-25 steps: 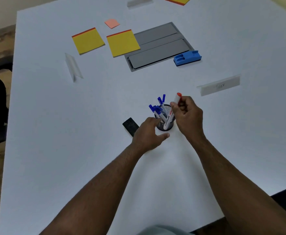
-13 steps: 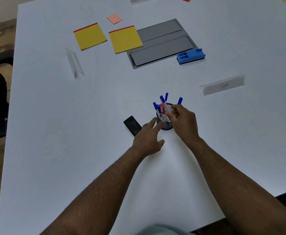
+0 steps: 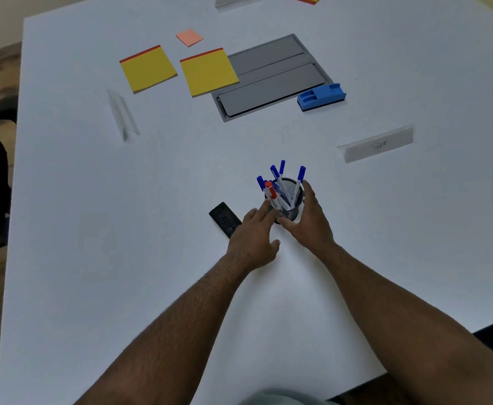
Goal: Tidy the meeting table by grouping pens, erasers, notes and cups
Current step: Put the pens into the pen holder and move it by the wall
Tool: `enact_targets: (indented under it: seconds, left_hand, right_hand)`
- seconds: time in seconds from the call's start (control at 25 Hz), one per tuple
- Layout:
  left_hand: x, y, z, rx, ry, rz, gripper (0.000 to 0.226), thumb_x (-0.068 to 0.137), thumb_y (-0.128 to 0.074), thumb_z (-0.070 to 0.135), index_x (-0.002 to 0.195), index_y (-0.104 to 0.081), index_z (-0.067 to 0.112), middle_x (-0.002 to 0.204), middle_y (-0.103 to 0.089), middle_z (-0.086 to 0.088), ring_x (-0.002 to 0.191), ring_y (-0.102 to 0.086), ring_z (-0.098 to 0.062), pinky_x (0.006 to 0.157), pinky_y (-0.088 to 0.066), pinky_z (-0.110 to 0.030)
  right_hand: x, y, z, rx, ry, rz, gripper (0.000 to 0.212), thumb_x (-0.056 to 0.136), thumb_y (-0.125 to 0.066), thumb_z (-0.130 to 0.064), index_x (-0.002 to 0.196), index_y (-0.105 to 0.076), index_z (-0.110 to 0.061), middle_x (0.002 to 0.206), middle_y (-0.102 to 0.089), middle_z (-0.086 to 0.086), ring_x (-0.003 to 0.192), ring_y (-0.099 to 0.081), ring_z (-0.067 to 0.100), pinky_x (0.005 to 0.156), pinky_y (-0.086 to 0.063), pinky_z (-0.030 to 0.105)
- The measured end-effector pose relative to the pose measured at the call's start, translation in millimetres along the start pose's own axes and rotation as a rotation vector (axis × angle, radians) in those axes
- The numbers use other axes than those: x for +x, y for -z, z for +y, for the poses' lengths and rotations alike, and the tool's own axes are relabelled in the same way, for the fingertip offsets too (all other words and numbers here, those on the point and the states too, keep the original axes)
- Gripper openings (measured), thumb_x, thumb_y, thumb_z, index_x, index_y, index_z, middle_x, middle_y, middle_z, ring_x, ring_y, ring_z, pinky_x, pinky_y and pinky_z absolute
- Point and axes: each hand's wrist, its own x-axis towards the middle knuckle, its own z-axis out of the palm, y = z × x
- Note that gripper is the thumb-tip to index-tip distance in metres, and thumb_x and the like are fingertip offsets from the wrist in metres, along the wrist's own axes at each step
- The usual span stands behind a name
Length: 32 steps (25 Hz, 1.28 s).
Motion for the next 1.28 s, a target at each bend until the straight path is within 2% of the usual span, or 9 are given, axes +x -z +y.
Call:
enact_targets:
  seconds: [0.2,0.36,0.48,0.68,0.8,0.92,1.0,1.16,1.28]
  left_hand:
    - [0,0,-2,0.011,-0.001,-0.045,0.081,0.089,-0.063,0.038,0.153,-0.013,0.032,0.163,0.000,0.008,0.148,-0.012,-0.023,0.108,-0.037,-0.048]
    - [-5,7,2,0.074,0.013,-0.126,0.084,0.091,-0.060,0.038,0.154,-0.004,0.033,0.163,0.009,0.008,0.150,-0.001,-0.023,0.111,-0.031,-0.052]
    - [-23,8,8,0.125,-0.025,-0.086,0.084,0.092,-0.059,0.040,0.154,-0.004,0.031,0.163,0.009,0.007,0.150,0.003,-0.023,0.112,-0.030,-0.050]
    - [-77,2,20,-0.010,-0.139,0.159,0.075,0.092,-0.058,0.038,0.153,-0.014,0.033,0.164,0.002,0.007,0.150,-0.007,-0.019,0.113,-0.031,-0.039]
    - [-107,-4,23,-0.163,-0.152,0.233,0.075,0.092,-0.058,0.037,0.152,-0.015,0.036,0.163,-0.002,0.010,0.148,-0.014,-0.012,0.109,-0.034,-0.032]
    - [-135,-15,24,-0.394,-0.051,0.232,0.084,0.089,-0.064,0.039,0.154,-0.010,0.032,0.161,-0.017,0.010,0.144,-0.027,-0.008,0.110,-0.033,-0.027]
    - [-150,-23,23,-0.447,-0.019,0.180,0.093,0.085,-0.070,0.042,0.154,-0.009,0.029,0.161,-0.022,0.008,0.143,-0.030,-0.012,0.111,-0.034,-0.030]
    - [-182,-37,30,-0.504,-0.059,0.058,0.108,0.068,-0.081,0.053,0.152,-0.015,0.033,0.159,-0.026,0.009,0.141,-0.034,-0.013,0.110,-0.039,-0.036]
    - [-226,-48,46,-0.640,-0.216,0.071,0.099,0.057,-0.084,0.057,0.138,-0.027,0.048,0.140,-0.043,0.026,0.121,-0.049,0.002,0.092,-0.045,-0.017]
  right_hand:
    - [18,2,-7,0.114,0.058,-0.058,0.099,0.071,-0.084,-0.037,0.147,-0.025,-0.017,0.145,-0.045,0.003,0.128,-0.049,0.022,0.101,-0.049,0.044]
    - [15,8,-11,0.111,0.085,-0.072,0.095,0.066,-0.087,-0.035,0.141,-0.031,-0.020,0.135,-0.053,0.000,0.119,-0.056,0.020,0.093,-0.054,0.038]
    - [-2,14,-13,0.115,0.100,-0.037,0.092,0.067,-0.086,-0.035,0.140,-0.032,-0.020,0.135,-0.053,0.000,0.118,-0.056,0.019,0.092,-0.053,0.033]
    - [-51,30,-27,0.179,0.140,0.017,0.094,0.067,-0.086,-0.038,0.142,-0.032,-0.021,0.135,-0.053,-0.001,0.118,-0.056,0.016,0.093,-0.054,0.032]
    - [-89,39,-33,0.173,0.132,0.028,0.094,0.065,-0.086,-0.043,0.141,-0.033,-0.023,0.133,-0.054,-0.003,0.116,-0.057,0.015,0.091,-0.055,0.030]
    - [-136,47,-36,0.207,0.098,0.024,0.094,0.060,-0.087,-0.047,0.136,-0.033,-0.031,0.127,-0.056,-0.011,0.109,-0.058,0.008,0.081,-0.053,0.016]
    - [-173,51,-37,0.228,0.091,0.025,0.094,0.057,-0.087,-0.049,0.133,-0.033,-0.037,0.122,-0.056,-0.017,0.105,-0.058,0.001,0.075,-0.050,0.008]
    - [-248,62,-45,0.226,0.084,0.067,0.090,0.053,-0.087,-0.051,0.125,-0.034,-0.049,0.110,-0.057,-0.031,0.097,-0.059,-0.010,0.066,-0.045,0.003]
    - [-307,70,-50,0.201,0.065,0.157,0.087,0.050,-0.086,-0.055,0.115,-0.029,-0.065,0.104,-0.055,-0.043,0.096,-0.055,-0.017,0.066,-0.042,-0.001]
